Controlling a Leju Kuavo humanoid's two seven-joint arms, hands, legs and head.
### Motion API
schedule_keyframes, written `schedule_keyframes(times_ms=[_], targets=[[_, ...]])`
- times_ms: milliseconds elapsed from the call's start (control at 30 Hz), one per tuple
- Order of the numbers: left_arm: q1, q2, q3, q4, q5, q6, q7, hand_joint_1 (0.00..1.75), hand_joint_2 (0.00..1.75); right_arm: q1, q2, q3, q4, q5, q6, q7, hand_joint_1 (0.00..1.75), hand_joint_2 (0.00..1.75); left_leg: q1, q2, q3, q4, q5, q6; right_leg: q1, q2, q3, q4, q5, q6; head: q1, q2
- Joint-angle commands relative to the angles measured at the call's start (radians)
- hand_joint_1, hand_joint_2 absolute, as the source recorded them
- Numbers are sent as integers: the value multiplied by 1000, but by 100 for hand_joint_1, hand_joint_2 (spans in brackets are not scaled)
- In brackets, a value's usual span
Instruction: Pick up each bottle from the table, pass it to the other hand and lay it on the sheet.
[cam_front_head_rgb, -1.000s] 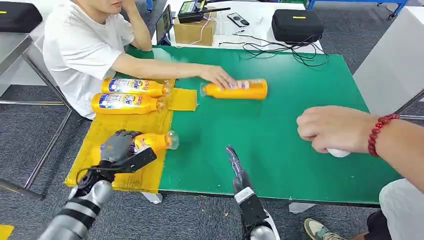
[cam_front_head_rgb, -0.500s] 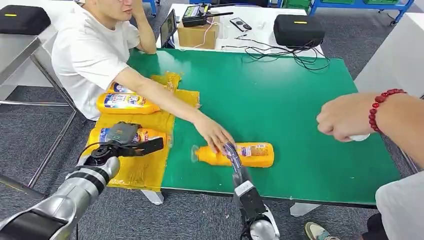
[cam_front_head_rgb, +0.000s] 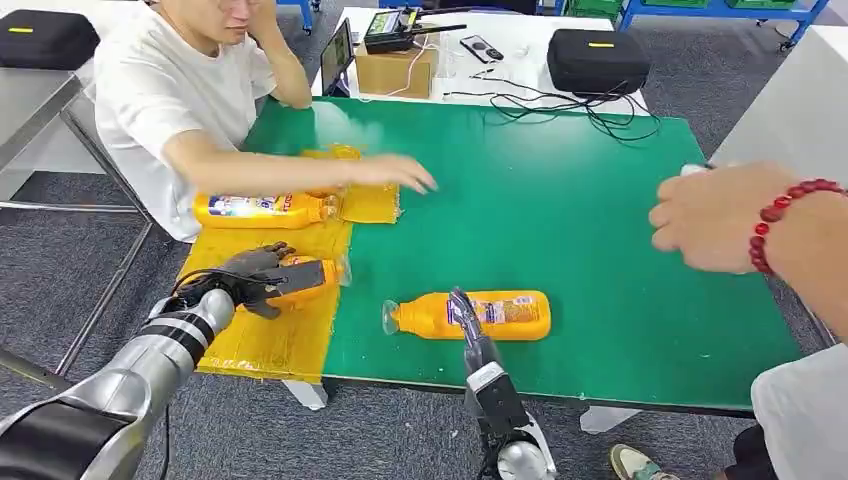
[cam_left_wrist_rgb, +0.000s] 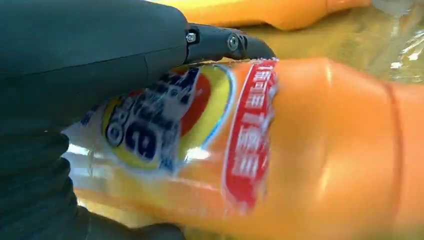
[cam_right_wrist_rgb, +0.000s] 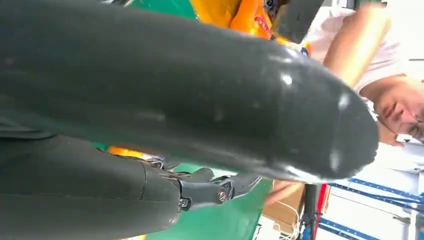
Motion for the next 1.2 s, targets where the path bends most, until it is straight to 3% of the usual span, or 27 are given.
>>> schedule_keyframes(times_ms=[33,200,333,433,467,533,667,733,867,1200], targets=[[91,-7,103,62,127,-24,-62,0,175,-43,0,-15,112,-7,-4,-8,0,0,-1,5,3,-3,0,0,-1,4,2,-3,1,-1,0,0],[131,-12,179,-59,329,-50,-172,0,175,-17,-12,-28,80,-15,-18,-18,0,0,-1,4,1,-3,0,0,-1,4,0,-3,1,-1,0,0],[192,11,131,-224,441,-51,-196,0,175,-6,-21,-27,83,-7,-26,-16,0,0,-1,3,0,-2,-1,0,-1,2,-1,-2,0,-1,0,0],[283,14,122,-434,584,-25,-211,0,175,15,-26,-31,66,-11,-34,-18,0,0,-1,3,-1,-2,-1,0,-1,3,-2,-2,0,-1,0,0],[338,-12,156,-551,686,-9,-223,0,175,31,-29,-29,52,-6,-49,-13,0,0,0,5,-1,-3,-1,0,0,4,-3,-3,0,-2,0,0],[408,-16,112,-719,693,40,-181,0,175,58,-38,-20,25,-3,-63,-9,0,0,-1,4,-2,-2,-1,0,-1,3,-3,-2,0,-1,0,0],[419,-13,103,-743,698,44,-164,0,175,60,-39,-18,19,-2,-64,-9,0,0,0,5,-8,1,-2,0,0,2,-10,0,-1,-1,0,0],[429,-3,80,-782,730,53,-246,0,175,60,-40,-19,20,2,-74,-9,0,0,0,6,-11,1,-3,0,1,3,-13,0,-2,-2,1,0],[544,6,5,-1133,900,15,-233,0,175,95,-64,-23,-10,5,-112,-8,0,0,1,7,-18,2,-2,0,1,3,-19,0,-1,0,0,0],[561,22,-19,-1157,954,16,-247,0,175,100,-63,-41,-22,6,-118,-7,0,0,0,7,-19,1,-2,-1,0,3,-22,-1,0,-1,0,0]])
